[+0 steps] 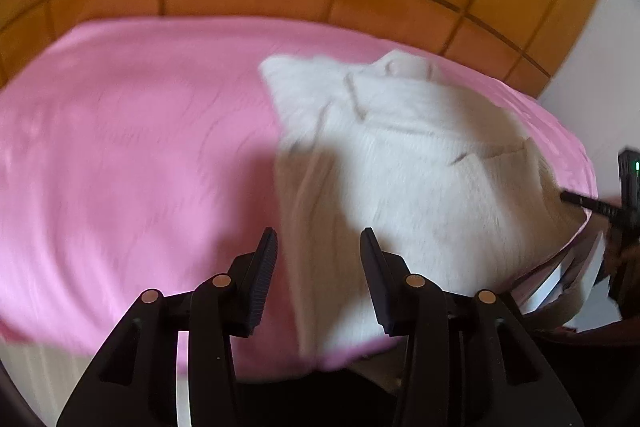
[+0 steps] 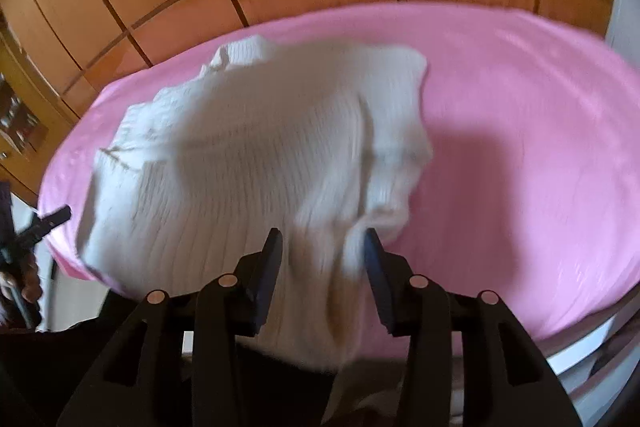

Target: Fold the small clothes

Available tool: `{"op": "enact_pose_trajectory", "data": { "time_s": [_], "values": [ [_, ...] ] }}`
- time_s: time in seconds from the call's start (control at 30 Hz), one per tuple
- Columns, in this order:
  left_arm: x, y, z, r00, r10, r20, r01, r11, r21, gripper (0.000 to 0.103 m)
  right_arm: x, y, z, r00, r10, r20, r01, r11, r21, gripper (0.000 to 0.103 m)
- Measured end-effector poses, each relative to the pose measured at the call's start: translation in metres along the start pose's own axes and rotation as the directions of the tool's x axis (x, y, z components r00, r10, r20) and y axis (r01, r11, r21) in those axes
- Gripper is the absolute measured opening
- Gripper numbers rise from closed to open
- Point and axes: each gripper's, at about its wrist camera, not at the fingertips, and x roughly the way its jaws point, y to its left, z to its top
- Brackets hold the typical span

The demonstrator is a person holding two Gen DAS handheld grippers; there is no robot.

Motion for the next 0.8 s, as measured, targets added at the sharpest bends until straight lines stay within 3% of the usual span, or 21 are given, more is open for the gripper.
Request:
{"op": "enact_pose_trajectory", "data": {
  "time_s": [0.13, 0.33, 0.37, 0.4, 0.43, 0.57, 0.63, 0.7, 0.77, 0.8],
  "values": [
    [0.030, -0.008, 0.020, 1.000, 0.008, -0.010, -0.008, 0.999, 0.048, 0.042, 0.014, 0.007, 0.023, 0.997, -0.052, 0.058, 0.054, 0.998, -0.038, 0.044],
    [0.054, -0.023, 0.031, 1.000, 0.029, 0.008, -0.030, 0.994, 0.103, 0.042, 0.044, 0.013, 0.040, 0.990, -0.128, 0.051, 0.132, 0.987, -0.095, 0.043],
    [0.054, -0.024, 0.031, 0.999, 0.030, 0.016, -0.031, 0.993, 0.116, 0.042, 0.047, 0.014, 0.041, 0.989, -0.138, 0.048, 0.143, 0.984, -0.106, 0.036],
    [0.054, -0.025, 0.030, 0.999, 0.029, 0.021, -0.031, 0.992, 0.126, 0.038, 0.052, 0.014, 0.041, 0.988, -0.152, 0.040, 0.156, 0.980, -0.121, 0.020],
    [0.055, -0.027, 0.030, 0.999, 0.033, 0.024, -0.036, 0.990, 0.139, 0.027, 0.055, 0.013, 0.039, 0.987, -0.158, 0.033, 0.161, 0.979, -0.126, 0.013],
    [0.060, -0.029, 0.027, 0.999, 0.030, 0.020, -0.033, 0.989, 0.146, 0.022, 0.060, 0.008, 0.035, 0.986, -0.164, 0.021, 0.165, 0.979, -0.120, 0.009],
    [0.062, -0.025, 0.028, 0.999, 0.045, 0.009, -0.045, 0.991, 0.128, 0.022, 0.054, 0.005, 0.036, 0.987, -0.159, 0.034, 0.161, 0.982, -0.096, 0.015],
    [0.056, -0.020, 0.028, 1.000, 0.015, 0.015, -0.016, 0.995, 0.102, 0.022, 0.048, 0.003, 0.037, 0.989, -0.136, 0.053, 0.139, 0.987, -0.078, 0.051],
    [0.047, -0.016, 0.029, 0.999, -0.002, 0.039, -0.001, 0.996, 0.086, 0.025, 0.046, 0.005, 0.037, 0.988, -0.140, 0.062, 0.145, 0.986, -0.081, 0.053],
    [0.045, -0.014, 0.029, 0.999, -0.005, 0.041, 0.002, 0.996, 0.087, 0.034, 0.048, 0.007, 0.037, 0.988, -0.141, 0.055, 0.146, 0.986, -0.087, 0.052]
  ]
}}
